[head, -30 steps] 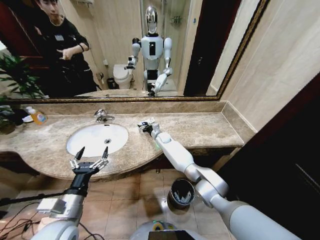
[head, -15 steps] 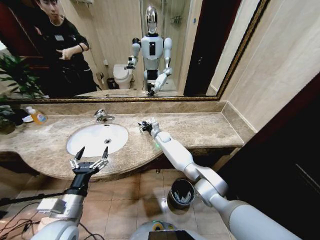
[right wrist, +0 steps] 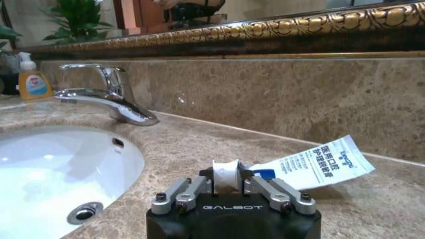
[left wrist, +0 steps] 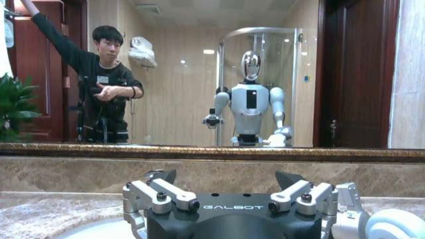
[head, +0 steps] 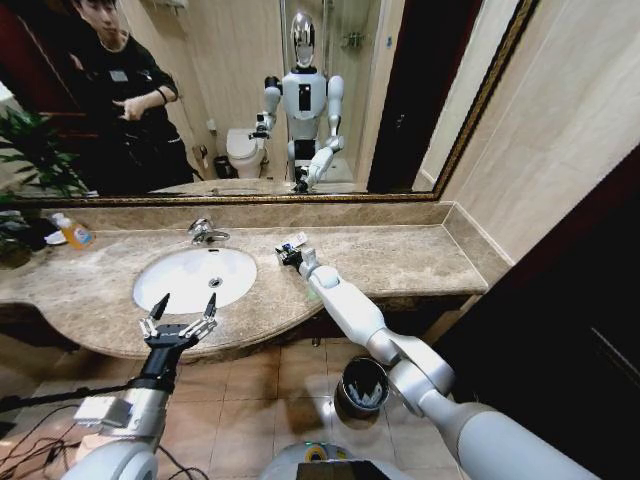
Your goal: Pick up the trash from the sink and place it in the trash bin.
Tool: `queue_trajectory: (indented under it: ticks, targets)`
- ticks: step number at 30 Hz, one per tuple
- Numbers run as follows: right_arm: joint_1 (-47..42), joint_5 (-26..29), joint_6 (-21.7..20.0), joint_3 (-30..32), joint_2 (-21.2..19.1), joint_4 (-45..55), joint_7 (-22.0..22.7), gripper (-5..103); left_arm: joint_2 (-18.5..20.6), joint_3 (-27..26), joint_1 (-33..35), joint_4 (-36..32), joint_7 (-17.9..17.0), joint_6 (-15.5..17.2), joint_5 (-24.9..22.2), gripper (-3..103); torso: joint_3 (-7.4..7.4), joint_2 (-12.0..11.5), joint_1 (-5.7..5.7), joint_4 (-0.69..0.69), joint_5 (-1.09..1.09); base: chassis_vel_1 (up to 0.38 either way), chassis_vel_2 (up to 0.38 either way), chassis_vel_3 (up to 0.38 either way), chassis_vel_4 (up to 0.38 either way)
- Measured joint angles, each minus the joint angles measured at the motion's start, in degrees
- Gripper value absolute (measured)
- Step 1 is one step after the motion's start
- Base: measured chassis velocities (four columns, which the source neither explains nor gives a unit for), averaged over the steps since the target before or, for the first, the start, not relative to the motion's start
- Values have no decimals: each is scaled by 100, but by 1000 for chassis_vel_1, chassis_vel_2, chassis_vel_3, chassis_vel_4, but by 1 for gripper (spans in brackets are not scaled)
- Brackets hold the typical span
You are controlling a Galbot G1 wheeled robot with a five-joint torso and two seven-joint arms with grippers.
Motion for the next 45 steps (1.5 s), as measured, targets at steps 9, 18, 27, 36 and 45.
queue_trajectory:
  ticks: [9, 18, 27, 36, 45]
  targets:
    - [-243, 46, -79, -60, -188, 665, 294, 20, 0, 0, 0, 0, 0, 0, 0, 100, 0, 0, 0, 0, 0, 0, 0, 0, 0]
    - [-762, 278, -476, 6, -895, 2525, 896, 20, 0, 0, 0, 0, 0, 0, 0, 100, 0, 0, 0, 1, 1, 0, 0, 0, 0]
    - [-1728, 435, -740, 476, -2067, 4309, 1203, 20, -1, 0, 0, 0, -1, 0, 0, 100, 0, 0, 0, 1, 1, 0, 0, 0, 0]
    - [-3828, 466, -745, 1541, -2798, 6198, 1388, 20, 0, 0, 0, 0, 0, 0, 0, 100, -1, 1, -1, -1, 0, 0, 0, 0, 0]
    - [-4761, 600, -560, 2102, -2813, 6837, 1349, 20, 0, 0, 0, 0, 0, 0, 0, 100, -1, 1, -1, 0, 1, 0, 0, 0, 0]
